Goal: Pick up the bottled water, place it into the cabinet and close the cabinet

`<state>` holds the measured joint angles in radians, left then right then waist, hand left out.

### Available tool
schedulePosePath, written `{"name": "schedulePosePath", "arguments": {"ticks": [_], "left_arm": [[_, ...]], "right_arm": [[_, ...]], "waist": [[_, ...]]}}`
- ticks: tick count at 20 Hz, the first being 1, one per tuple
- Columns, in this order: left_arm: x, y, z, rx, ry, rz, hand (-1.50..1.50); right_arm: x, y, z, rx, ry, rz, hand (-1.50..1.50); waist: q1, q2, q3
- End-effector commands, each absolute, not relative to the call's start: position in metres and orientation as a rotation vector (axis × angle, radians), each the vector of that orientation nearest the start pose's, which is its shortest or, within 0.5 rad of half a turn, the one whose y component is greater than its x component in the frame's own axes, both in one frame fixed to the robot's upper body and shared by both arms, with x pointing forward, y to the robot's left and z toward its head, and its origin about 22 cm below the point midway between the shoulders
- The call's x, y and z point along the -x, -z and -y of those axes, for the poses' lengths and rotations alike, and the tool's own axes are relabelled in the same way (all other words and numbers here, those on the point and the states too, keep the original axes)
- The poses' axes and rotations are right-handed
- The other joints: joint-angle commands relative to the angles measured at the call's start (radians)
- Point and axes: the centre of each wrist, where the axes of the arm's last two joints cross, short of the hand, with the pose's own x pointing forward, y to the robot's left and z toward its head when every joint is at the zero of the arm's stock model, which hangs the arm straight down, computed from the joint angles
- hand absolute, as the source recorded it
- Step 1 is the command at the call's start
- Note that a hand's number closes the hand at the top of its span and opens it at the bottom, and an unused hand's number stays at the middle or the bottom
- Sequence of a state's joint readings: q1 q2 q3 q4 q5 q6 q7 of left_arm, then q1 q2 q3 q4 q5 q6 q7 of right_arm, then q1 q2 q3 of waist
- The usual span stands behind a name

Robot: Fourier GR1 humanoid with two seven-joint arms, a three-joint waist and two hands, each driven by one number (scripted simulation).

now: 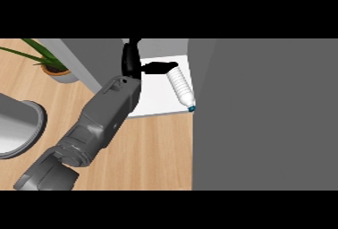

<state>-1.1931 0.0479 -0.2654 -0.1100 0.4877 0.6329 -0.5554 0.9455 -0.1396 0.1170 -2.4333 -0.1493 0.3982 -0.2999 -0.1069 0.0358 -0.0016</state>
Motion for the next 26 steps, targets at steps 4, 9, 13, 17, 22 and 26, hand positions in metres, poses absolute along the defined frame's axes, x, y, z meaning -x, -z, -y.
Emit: {"name": "schedulePosePath", "arguments": {"ticks": [4, 9, 13, 17, 22, 26], "left_arm": [[-0.443, -0.067, -0.092, -0.176, -0.021, 1.907, -1.5], [-0.437, -0.057, -0.085, -0.067, -0.013, 1.939, -1.5], [-0.44, -0.069, -0.079, -0.032, -0.023, 1.914, -1.5], [-0.432, -0.058, -0.078, 0.019, -0.021, 1.922, -1.5], [-0.41, -0.04, -0.074, 0.064, -0.045, 1.899, -1.5], [-0.381, -0.023, -0.067, 0.235, -0.032, 1.874, -1.5]], "right_arm": [[-0.038, -0.104, 0.255, -0.272, -0.128, 1.863, -1.5], [-0.034, -0.106, 0.261, -0.257, -0.113, 1.862, -1.5], [-0.028, -0.121, 0.255, -0.227, -0.108, 1.845, -1.5], [-0.027, -0.127, 0.247, -0.247, -0.115, 1.834, -1.5], [-0.032, -0.115, 0.249, -0.238, -0.086, 1.837, -1.5], [-0.031, -0.115, 0.242, -0.218, -0.097, 1.82, -1.5]], "waist": [[0.029, -0.007, 0.0], [0.049, -0.02, 0.001], [0.072, -0.03, 0.001], [0.071, -0.034, 0.001], [0.094, -0.044, 0.001], [0.098, -0.049, 0.001]]}}
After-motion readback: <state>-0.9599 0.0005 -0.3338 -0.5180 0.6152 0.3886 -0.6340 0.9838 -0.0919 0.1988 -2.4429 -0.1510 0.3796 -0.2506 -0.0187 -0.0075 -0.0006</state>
